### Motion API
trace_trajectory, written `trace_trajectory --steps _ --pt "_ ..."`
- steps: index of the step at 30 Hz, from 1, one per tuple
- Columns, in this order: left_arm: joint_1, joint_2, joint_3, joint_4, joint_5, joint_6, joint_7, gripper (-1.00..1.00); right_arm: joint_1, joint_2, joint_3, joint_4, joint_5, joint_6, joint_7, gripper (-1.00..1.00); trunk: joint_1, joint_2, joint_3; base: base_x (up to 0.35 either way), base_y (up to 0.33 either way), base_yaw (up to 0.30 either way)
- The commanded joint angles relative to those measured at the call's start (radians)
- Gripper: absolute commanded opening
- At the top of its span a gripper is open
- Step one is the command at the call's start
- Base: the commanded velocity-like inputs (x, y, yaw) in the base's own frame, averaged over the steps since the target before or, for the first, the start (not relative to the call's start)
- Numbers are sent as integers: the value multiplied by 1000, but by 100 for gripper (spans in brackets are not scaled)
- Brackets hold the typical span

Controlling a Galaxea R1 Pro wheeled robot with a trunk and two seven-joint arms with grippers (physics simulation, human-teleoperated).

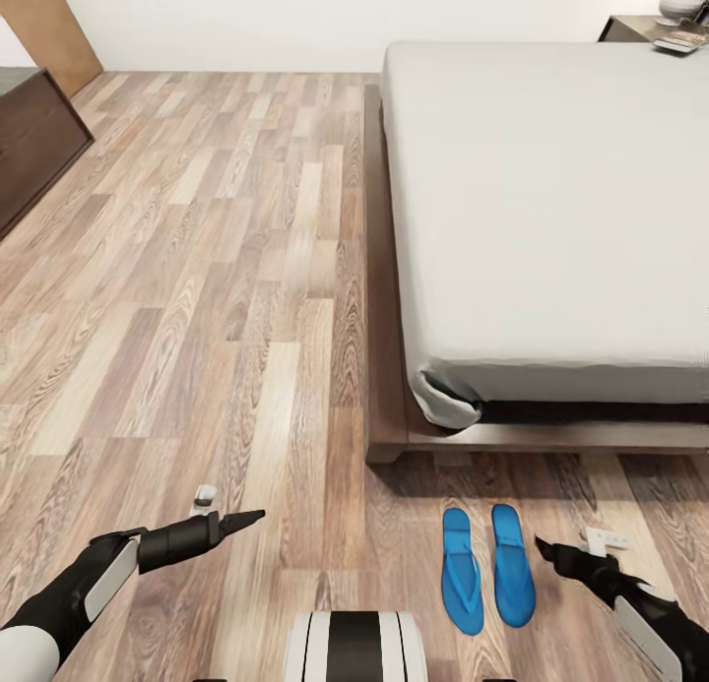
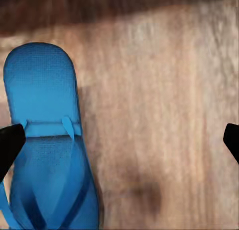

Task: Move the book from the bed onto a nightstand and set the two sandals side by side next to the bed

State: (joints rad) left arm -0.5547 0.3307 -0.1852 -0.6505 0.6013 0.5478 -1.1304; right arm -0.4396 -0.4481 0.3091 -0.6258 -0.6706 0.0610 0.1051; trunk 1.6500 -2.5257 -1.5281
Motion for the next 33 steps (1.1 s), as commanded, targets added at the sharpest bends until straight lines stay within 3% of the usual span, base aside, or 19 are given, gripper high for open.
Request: trace_trajectory --steps 1,3,5,6,10,12,15,20,23,27,29,30,31,33 --pt "-1 -1 -5 0 9 9 11 100 0 -14 4 -1 -58 4 51 100 -1 0 3 0 0 0" --pt "-1 -8 -5 0 9 8 58 100 0 -58 4 0 -162 6 209 100 -1 0 11 0 0 0" --pt "-1 -15 -5 0 9 8 86 100 0 -90 4 1 -215 11 346 100 -2 1 19 0 0 0" --pt "-1 -21 -5 0 9 7 100 100 0 -106 4 18 -240 29 476 100 -3 1 23 0 0 0" --pt "-1 -35 -5 0 9 6 107 100 0 -115 4 90 -251 50 644 100 -5 2 38 0 0 0" --pt "-1 -39 -5 0 9 5 108 100 0 -117 4 114 -252 53 697 100 -6 3 46 0 0 0" --pt "-1 -41 -5 0 9 5 108 100 1 -118 4 151 -252 55 745 100 -7 3 58 0 0 0" --pt "2 -42 -4 0 9 3 110 100 0 -116 4 227 -252 54 765 100 -9 4 77 0 0 0" --pt "10 -41 -4 41 7 -21 111 100 1 -113 5 331 -251 54 769 100 -10 5 88 0 0 0" --pt "13 -42 -6 225 -6 -157 111 100 1 -108 5 417 -251 53 769 100 -12 6 104 0 0 0" --pt "13 -42 -4 341 -10 -281 110 100 1 -107 6 452 -251 52 768 100 -13 7 112 0 0 0" --pt "13 -42 -4 365 -11 -308 111 100 1 -106 6 457 -251 52 768 100 -14 7 116 0 0 0" --pt "13 -42 -3 447 -11 -391 111 100 1 -106 7 470 -251 52 768 100 -14 7 119 0 0 0" --pt "13 -42 -2 470 -11 -412 112 100 1 -106 7 474 -251 51 767 100 -15 7 127 0 0 0"
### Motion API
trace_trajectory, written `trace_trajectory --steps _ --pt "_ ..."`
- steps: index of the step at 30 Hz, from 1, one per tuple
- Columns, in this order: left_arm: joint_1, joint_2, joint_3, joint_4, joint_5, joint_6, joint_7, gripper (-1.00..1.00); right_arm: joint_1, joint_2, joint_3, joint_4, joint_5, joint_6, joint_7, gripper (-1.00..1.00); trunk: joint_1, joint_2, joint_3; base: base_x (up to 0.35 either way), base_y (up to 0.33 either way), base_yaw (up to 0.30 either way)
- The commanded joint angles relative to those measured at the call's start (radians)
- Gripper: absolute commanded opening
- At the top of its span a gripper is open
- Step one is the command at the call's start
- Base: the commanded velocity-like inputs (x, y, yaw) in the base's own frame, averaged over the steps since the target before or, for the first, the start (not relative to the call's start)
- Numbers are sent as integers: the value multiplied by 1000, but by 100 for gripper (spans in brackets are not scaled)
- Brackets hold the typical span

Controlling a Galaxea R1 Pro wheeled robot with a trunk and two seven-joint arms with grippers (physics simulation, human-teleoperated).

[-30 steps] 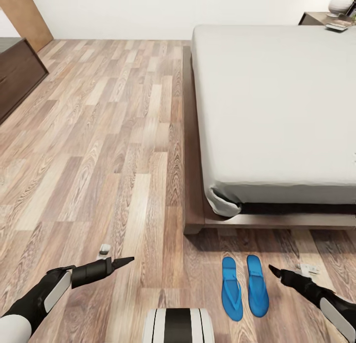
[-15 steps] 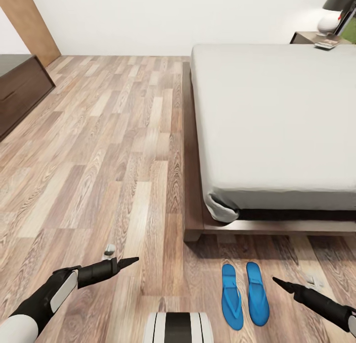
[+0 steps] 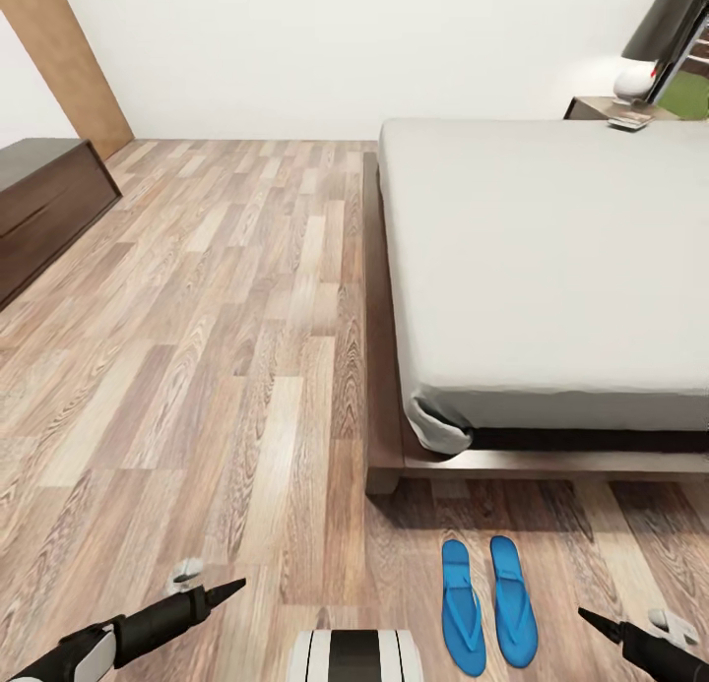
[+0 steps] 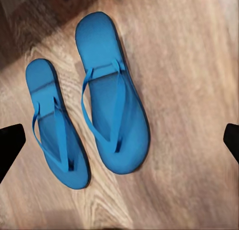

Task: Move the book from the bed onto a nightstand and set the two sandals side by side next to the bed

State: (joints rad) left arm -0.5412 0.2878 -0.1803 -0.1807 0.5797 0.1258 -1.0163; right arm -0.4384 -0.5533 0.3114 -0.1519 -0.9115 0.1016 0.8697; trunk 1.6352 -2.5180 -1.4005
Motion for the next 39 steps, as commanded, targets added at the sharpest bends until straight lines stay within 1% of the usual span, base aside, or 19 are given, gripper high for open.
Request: trace_trajectory --steps 1,3,4,6,10,14,34,39 --pt "0 1 -6 19 12 -8 -2 100 0 0 5 2 -10 4 2 100 -1 0 3 0 0 0" --pt "0 1 -5 24 12 -12 2 100 0 0 5 3 -9 2 2 100 -1 0 11 0 0 0" --pt "0 1 -5 25 12 -13 29 100 0 0 6 3 -8 0 0 100 -2 1 15 0 0 0" --pt "0 1 -5 26 12 -14 41 100 0 2 6 3 -8 -1 -1 100 -3 1 23 0 0 0" --pt "0 2 -5 26 13 -19 54 100 0 23 6 5 -8 -2 -2 100 -5 2 38 0 0 0" --pt "0 3 -5 26 14 -32 86 100 0 41 6 6 -7 -3 -3 100 -6 3 54 0 0 0" --pt "0 1 -5 26 14 -37 114 100 0 53 7 7 -6 -6 -6 100 -15 8 131 0 0 0" --pt "0 1 -5 26 14 -52 114 100 0 55 7 8 -4 -6 -7 100 -18 9 150 0 0 0"
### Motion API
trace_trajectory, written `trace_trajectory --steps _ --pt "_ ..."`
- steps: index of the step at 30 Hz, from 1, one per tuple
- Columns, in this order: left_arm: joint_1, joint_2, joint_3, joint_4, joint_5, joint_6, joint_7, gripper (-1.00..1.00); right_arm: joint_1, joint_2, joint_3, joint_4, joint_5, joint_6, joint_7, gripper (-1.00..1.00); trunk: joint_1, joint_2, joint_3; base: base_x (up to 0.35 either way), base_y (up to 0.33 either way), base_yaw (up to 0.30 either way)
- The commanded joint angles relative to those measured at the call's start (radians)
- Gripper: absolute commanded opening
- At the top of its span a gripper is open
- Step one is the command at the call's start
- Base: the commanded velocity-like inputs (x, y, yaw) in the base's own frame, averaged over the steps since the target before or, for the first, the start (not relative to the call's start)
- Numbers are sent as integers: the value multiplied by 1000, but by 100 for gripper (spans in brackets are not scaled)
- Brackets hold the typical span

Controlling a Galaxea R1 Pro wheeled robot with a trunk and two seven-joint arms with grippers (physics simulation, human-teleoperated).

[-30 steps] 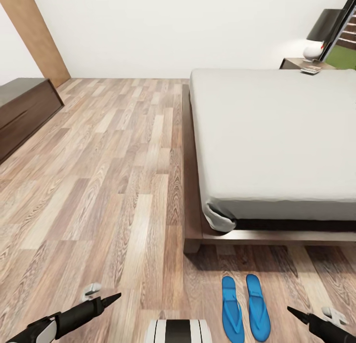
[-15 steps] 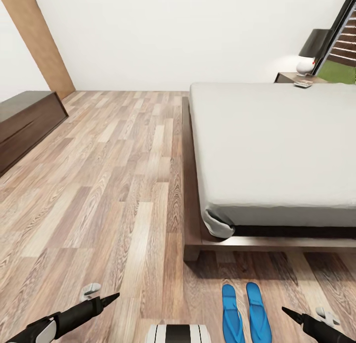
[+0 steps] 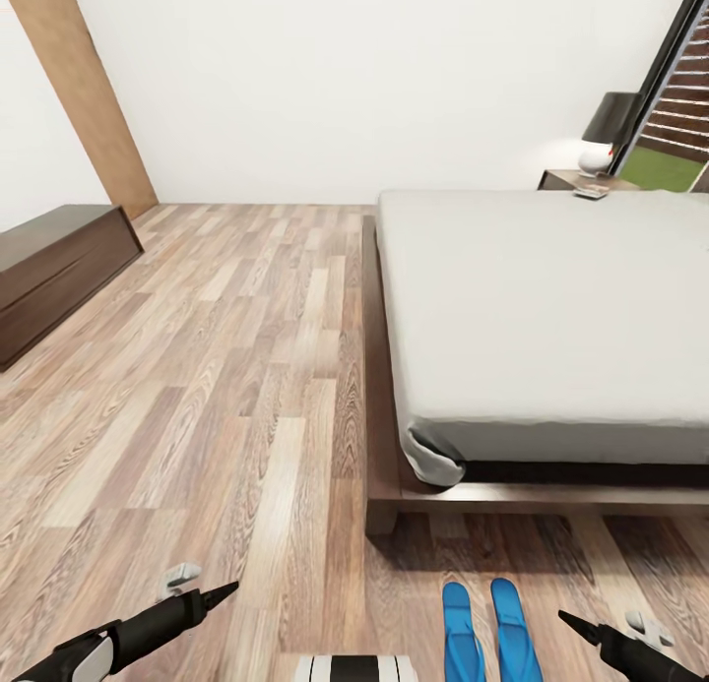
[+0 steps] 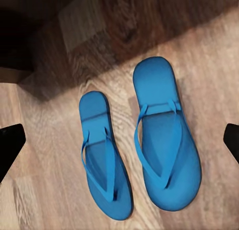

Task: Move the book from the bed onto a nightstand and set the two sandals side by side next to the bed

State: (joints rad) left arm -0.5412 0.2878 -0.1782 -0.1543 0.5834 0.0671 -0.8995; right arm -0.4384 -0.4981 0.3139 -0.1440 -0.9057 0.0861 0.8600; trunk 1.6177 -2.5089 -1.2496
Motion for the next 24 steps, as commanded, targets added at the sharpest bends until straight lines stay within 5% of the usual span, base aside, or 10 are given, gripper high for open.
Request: trace_trajectory --steps 1,24 --pt "0 1 -7 0 10 4 -2 100 0 -1 5 0 -10 9 3 100 -1 0 3 0 0 0" --pt "0 -4 -9 1 10 -2 -2 100 -1 42 4 26 -10 9 2 100 -11 5 92 0 0 0"
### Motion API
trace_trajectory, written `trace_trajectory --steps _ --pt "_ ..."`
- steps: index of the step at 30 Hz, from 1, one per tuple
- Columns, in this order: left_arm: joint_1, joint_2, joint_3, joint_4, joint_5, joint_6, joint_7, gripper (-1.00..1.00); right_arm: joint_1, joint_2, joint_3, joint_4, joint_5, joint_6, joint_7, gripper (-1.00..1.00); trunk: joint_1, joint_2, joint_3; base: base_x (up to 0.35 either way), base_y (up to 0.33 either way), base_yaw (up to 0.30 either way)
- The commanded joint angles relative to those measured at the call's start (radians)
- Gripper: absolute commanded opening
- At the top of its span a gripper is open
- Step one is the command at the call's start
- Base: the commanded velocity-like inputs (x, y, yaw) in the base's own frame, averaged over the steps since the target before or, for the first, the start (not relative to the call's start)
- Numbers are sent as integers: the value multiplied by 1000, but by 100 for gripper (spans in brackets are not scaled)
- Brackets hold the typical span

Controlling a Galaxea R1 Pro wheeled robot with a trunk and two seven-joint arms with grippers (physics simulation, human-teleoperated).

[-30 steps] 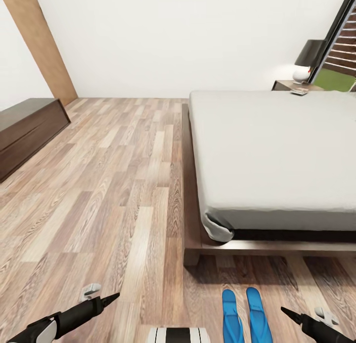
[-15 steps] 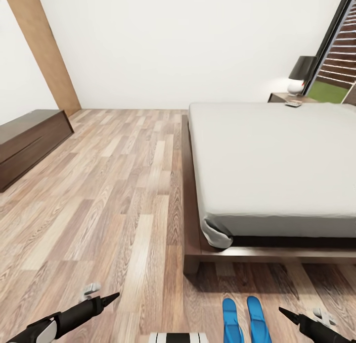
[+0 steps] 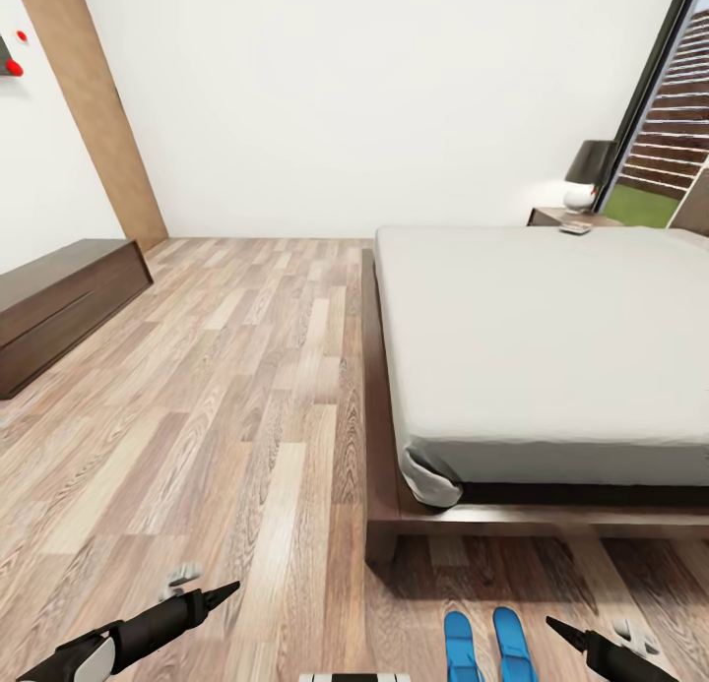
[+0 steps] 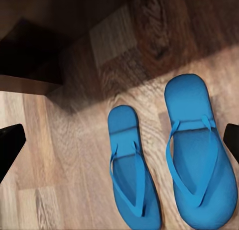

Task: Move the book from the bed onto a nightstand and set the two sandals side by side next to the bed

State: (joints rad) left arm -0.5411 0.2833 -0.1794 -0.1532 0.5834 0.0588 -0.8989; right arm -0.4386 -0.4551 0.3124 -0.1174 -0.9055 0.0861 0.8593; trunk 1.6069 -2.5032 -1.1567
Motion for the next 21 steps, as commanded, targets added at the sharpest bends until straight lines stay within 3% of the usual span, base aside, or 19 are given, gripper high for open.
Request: trace_trajectory --steps 1,9,14,17,21 --pt "0 1 -8 0 10 6 -2 100 0 -1 5 0 -10 9 3 100 -1 0 3 0 0 0" --pt "0 -1 -8 0 10 6 -2 100 0 5 6 1 -10 9 2 100 -4 2 34 0 0 0" --pt "0 -10 -9 0 9 6 31 100 0 53 7 2 -8 8 -4 100 -6 3 53 0 0 0" --pt "0 -54 -9 0 8 -7 145 100 0 116 8 15 -7 8 -50 100 -15 17 64 0 0 0" --pt "1 -122 -10 19 6 -78 304 100 0 165 10 29 -5 8 -150 100 -30 45 76 0 0 0"
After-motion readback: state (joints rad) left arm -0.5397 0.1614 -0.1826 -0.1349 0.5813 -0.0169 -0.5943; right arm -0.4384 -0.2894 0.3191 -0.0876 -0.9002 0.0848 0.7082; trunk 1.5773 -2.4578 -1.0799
